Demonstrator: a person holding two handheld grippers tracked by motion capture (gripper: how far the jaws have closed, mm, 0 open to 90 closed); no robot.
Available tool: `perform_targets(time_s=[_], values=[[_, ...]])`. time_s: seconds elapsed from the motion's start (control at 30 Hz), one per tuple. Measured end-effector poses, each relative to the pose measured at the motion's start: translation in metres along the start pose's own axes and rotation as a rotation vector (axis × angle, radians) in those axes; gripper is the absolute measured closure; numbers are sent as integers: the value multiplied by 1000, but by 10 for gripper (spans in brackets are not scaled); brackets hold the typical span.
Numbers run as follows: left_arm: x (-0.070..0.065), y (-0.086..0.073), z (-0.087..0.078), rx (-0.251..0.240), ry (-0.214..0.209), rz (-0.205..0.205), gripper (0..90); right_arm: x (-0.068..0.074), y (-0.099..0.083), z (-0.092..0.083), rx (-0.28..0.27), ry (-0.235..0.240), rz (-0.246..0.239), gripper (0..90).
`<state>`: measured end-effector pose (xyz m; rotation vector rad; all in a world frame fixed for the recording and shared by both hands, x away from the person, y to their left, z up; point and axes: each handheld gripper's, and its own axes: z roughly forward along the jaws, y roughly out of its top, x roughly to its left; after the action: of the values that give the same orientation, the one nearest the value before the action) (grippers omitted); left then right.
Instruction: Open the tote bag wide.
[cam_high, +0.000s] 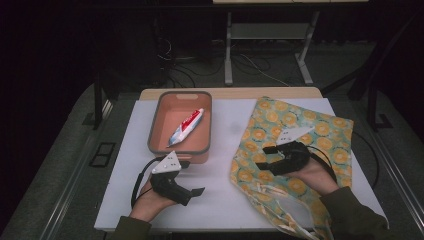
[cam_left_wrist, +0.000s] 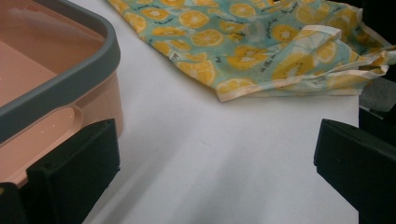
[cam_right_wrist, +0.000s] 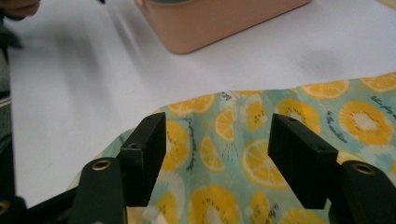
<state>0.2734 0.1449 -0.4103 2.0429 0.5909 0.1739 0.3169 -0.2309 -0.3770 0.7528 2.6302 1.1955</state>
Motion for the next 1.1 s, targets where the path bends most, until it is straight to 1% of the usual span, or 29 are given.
perform_targets(time_s=[0.03,0.07,0.1,0.13,0.17,0.2,0.23,0.27,0.3,0.33,0.4,0.47,0.53,0.57,0.6,0.67,0.73,0.8,0.87,0.9,1.03,1.07,1.1], values=[[0,0,0,0,0,0,0,0,0,0,0,0,0,367],[0,0,0,-1,-2,1,0,1,-5,-4,9,-2,-7,367],[0,-1,0,-2,-4,0,0,3,-17,-10,16,-2,-10,369],[0,-1,0,1,-3,-1,0,4,-24,-11,22,-6,-9,369],[0,-1,0,1,-3,0,0,4,-30,-12,29,-7,-14,371],[0,-1,0,1,-3,0,0,5,-39,-11,42,2,-17,378],[0,-1,0,0,-3,0,0,5,-47,-9,64,13,-11,378],[-1,0,0,0,-3,0,0,5,-47,-9,64,13,-11,378],[-1,0,0,1,-2,1,0,8,-59,-4,122,19,-46,386],[-1,0,0,1,-2,1,0,10,-64,-2,144,19,-65,390],[-1,0,0,1,-2,3,0,13,-71,0,178,31,-81,395],[-1,0,0,1,-2,3,0,14,-77,1,198,42,-89,403],[-1,-1,0,2,-3,3,0,14,-83,3,228,40,-121,415],[-1,-1,0,2,-3,3,0,14,-83,3,228,40,-121,415],[-1,-1,-1,2,-3,3,0,14,-86,3,214,46,-120,461],[-1,-1,-1,1,-2,3,0,13,-87,2,205,52,-124,591],[-1,-1,-1,2,-2,2,0,11,-87,1,193,49,-109,716],[-1,-1,-1,3,-2,3,0,10,-87,2,189,43,-106,812],[-1,-1,0,6,-2,5,0,11,-87,3,185,34,-111,878],[-1,-1,0,7,-2,5,0,11,-87,3,182,27,-105,894],[-1,-1,0,7,-2,5,0,10,-85,3,175,26,-80,900],[-1,-1,0,6,-3,5,0,10,-83,4,164,21,-77,900],[-1,-1,0,6,-2,4,0,9,-79,5,151,22,-62,899]])
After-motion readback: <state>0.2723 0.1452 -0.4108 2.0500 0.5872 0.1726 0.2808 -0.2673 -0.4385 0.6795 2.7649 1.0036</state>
